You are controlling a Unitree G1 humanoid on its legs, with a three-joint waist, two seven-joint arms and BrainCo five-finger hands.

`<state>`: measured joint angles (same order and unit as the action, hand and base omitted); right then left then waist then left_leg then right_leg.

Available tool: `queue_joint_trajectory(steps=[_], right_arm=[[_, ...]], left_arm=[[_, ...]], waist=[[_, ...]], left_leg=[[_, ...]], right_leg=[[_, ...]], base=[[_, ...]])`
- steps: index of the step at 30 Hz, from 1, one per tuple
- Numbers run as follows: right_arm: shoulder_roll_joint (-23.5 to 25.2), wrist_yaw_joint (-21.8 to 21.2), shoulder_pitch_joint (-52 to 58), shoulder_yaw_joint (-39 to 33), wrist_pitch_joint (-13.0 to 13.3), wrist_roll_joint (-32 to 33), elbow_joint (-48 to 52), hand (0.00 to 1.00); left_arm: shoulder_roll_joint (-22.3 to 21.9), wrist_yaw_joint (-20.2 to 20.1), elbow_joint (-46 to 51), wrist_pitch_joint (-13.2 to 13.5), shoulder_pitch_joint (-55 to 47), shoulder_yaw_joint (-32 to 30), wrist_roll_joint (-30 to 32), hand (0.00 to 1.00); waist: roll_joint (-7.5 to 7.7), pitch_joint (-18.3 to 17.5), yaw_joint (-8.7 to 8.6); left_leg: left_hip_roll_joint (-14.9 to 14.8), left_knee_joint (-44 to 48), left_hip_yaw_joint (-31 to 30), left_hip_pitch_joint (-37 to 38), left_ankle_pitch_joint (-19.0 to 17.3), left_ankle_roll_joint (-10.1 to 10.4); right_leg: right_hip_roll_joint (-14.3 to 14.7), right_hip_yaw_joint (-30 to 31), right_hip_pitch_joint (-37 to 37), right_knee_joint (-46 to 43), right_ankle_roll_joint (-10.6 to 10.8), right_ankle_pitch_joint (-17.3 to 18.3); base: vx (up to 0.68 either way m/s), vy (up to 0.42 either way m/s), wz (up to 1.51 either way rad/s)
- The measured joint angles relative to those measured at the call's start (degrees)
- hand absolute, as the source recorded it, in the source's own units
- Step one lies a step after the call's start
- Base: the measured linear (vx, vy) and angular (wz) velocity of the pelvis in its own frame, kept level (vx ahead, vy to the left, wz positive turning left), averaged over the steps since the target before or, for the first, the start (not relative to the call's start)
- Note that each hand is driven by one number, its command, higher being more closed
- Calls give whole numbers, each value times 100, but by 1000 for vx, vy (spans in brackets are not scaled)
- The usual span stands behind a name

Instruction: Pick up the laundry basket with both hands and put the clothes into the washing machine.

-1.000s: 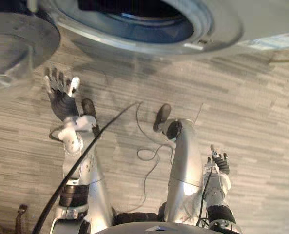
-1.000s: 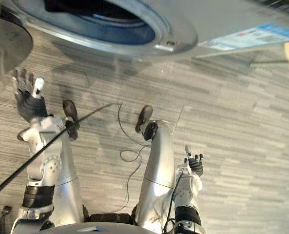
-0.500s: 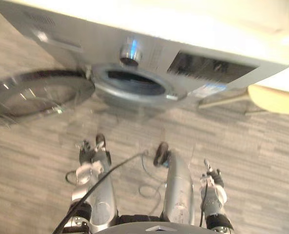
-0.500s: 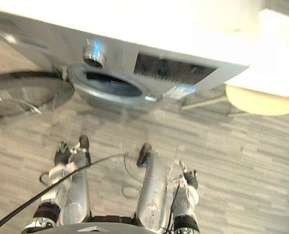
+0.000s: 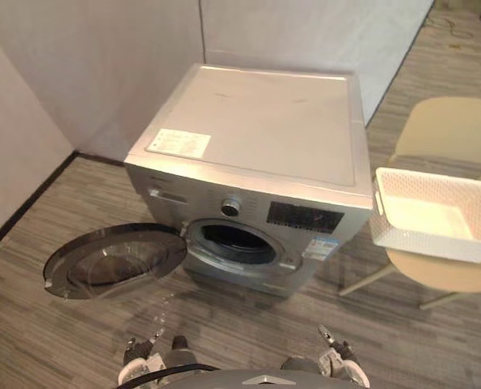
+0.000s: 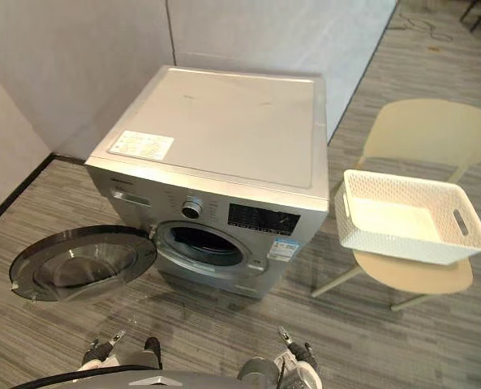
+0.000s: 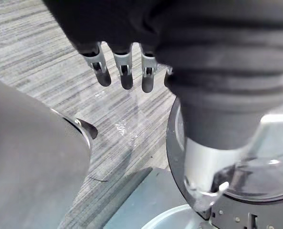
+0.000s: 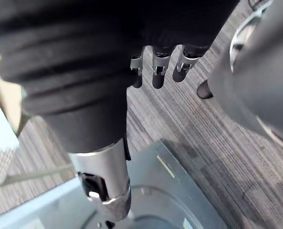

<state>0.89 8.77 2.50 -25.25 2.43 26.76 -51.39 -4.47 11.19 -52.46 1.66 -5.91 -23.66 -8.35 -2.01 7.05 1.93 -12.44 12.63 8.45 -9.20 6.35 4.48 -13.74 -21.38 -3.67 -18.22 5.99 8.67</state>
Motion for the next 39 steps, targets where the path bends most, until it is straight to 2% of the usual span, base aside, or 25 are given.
queue_joint_trajectory(steps=[1, 2, 3, 4, 5, 6, 7, 8, 9, 10, 12, 13, 15, 17, 20, 22, 25, 27, 28, 29, 30, 31, 33, 35, 39], right_arm=[[41, 5, -183, -26, -9, -21, -63, 0], [29, 4, -192, -13, -8, -21, -61, 0], [-48, 6, -165, 21, -12, -17, -77, 0], [-166, 8, -147, 92, -12, -15, -147, 0], [-212, 12, -121, 125, -16, -13, -159, 0], [-266, 19, -98, 170, -16, -10, -167, 0], [-276, 23, -99, 166, -24, -6, -234, 0], [-230, 24, -104, 167, -36, -1, -330, 0], [-124, 14, -105, 216, -109, 3, -533, 0], [-54, 21, -99, 199, -119, 50, -608, 0], [-178, 19, -113, 144, -100, 136, -630, 0], [-199, 21, -84, 22, -103, 237, -677, 0], [-159, 51, 59, -32, -93, 263, -762, 0], [-136, 46, 215, -51, -93, 301, -804, 0], [-100, 46, 423, -60, -115, 328, -811, 0], [-129, 50, 452, -88, -125, 329, -877, 0], [-155, 46, 480, -232, -137, 323, -853, 0], [-130, 9, 517, -219, -120, 325, -775, 0], [-123, 7, 522, -172, -118, 325, -670, 0], [-137, 1, 506, -173, -115, 325, -548, 0], [7, -17, 541, -165, -107, 322, -391, 0], [214, -51, 591, -175, -104, 318, -350, 0], [294, -82, 631, -151, -108, 315, -361, 0], [289, -119, 587, -70, -118, 315, -357, 0], [204, -118, 584, -97, -150, 283, -362, 0]], left_arm=[[30, -21, 74, 3, 56, -32, -99, 0], [22, -25, 87, 3, 40, -31, -113, 0], [-1, -26, 115, 5, -35, 31, -169, 0], [20, -34, 121, 12, -114, 263, -190, 0], [32, -37, 124, 18, -137, 380, -222, 0], [48, -37, 111, 19, -141, 570, -241, 0], [133, -44, 54, 10, -156, 718, -256, 0], [198, -44, 25, 4, -149, 812, -256, 0], [364, -20, 16, 1, -107, 920, -254, 0], [514, -17, 18, -2, -54, 1080, -246, 0], [475, -31, 21, -7, 141, 1461, -199, 0], [495, -51, 74, -15, 215, 1795, -120, 0], [573, -126, 573, -32, 68, 2247, -12, 0], [679, -165, 1225, -28, -166, 2514, 89, 0], [869, -208, 2406, 21, -453, 2603, 74, 0], [836, -289, 3394, 88, -800, 2591, -21, 0], [695, -332, 4450, 231, -1219, 2253, -228, 0], [605, -298, 4824, 270, -1310, 1960, -411, 0], [490, -264, 5141, 273, -1330, 1867, -462, 0], [423, -245, 5325, 304, -1325, 1798, -483, 0], [384, -138, 5567, 399, -1274, 1635, -486, 0], [479, -59, 5639, 432, -1244, 1544, -486, 0], [486, 32, 5594, 420, -1203, 1416, -485, 0], [375, 131, 5583, 359, -1131, 1204, -476, 0], [304, 415, 5580, 303, -845, 674, -161, 0]], waist=[[116, 92, 48], [105, 100, 63], [-9, 89, 75], [-83, 35, 53], [-110, 17, 29], [-163, -2, -66], [-220, -56, -116], [-138, -32, -124], [149, -129, -199], [244, -174, -242], [94, -100, -298], [94, -90, -373], [197, -143, -379], [230, -186, -365], [431, -258, -351], [381, -247, -363], [324, -175, -226], [294, -154, -210], [57, -145, -179], [74, -92, -162], [251, -78, -122], [486, -154, -52], [664, -225, -2], [762, -302, -14], [677, -310, -13]], left_leg=[[-77, 1100, 133, -143, -506, -206], [-123, 1570, 135, -224, -650, -283], [-293, 3160, 82, -276, -972, -271], [-372, 4020, 51, -156, -1002, -213], [-394, 4205, 23, -56, -990, -203], [-488, 4134, -45, 162, -861, -218], [-447, 3669, 59, 351, -1177, -121], [-314, 3392, 154, 437, -1273, -138], [-121, 2816, 139, 590, -1422, -61], [-25, 2319, 31, 752, -1792, 153], [49, 1729, -207, 871, -2371, 338], [250, 1270, -261, 999, -2469, 303], [556, 974, -401, 1060, -2376, 144], [687, 926, -545, 1053, -2344, 95], [943, 653, -652, 924, -2081, 35], [987, 626, -636, 693, -1992, 52], [951, 710, -392, 576, -1985, 10], [801, 830, -371, 560, -2006, -52], [588, 709, -325, 571, -1937, -258], [516, 675, -291, 569, -1911, -271], [482, 576, -291, 604, -1844, -277], [513, 452, -316, 647, -1833, -204], [587, 392, -301, 542, -1806, -137], [677, 170, -265, 390, -1638, -100], [676, -432, -99, 552, -1201, -18]], right_leg=[[-173, -64, 29, -4, -40, -92], [-167, -63, 58, -20, -33, -97], [-150, -36, 234, -71, -3, -115], [-150, -46, 367, -52, 38, -141], [-147, -41, 387, -31, 25, -150], [-106, -47, 378, 35, 47, -244], [-62, -72, 345, 151, 45, -384], [-73, -70, 332, 277, 61, -449], [-104, 9, 318, 521, -95, -533], [-182, -92, 243, 680, -153, -796], [-205, -361, 169, 427, -3, -875], [-386, -508, 148, 294, 52, -882], [-658, -539, 178, 238, 45, -889], [-742, -609, 289, 312, 81, -908], [-943, -628, 127, 406, 339, -903], [-969, -570, -1, 594, 381, -1020], [-811, -416, -110, 873, 18, -1245], [-613, -462, -69, 893, -800, -777], [-426, -454, -68, 720, -791, -255], [-398, -416, -188, 228, -787, -263], [-319, -254, -347, -941, -683, -248], [-34, -21, -227, -1267, -556, -202], [264, 43, 119, -591, -478, 52], [372, 119, 267, 252, -457, 61], [509, 246, 252, 697, -377, -116]], base=[[-103, 33, 8], [-128, 60, -4], [-101, 63, -4], [-101, 63, 0], [-69, 176, 8], [-75, 238, 16], [-88, 262, 19], [-73, 140, 32], [-88, 129, 51], [-116, 167, 59], [-129, 269, 75], [-118, 244, 90], [-135, 156, 62], [-194, 78, 32], [-170, -3, 26], [-127, -14, 4], [-87, 29, -29], [-59, 26, -9], [-56, 22, -10], [-60, 34, -8], [-36, 23, -8], [-20, -1, -5], [17, -68, -10], [28, -60, -5], [63, -59, -11]])
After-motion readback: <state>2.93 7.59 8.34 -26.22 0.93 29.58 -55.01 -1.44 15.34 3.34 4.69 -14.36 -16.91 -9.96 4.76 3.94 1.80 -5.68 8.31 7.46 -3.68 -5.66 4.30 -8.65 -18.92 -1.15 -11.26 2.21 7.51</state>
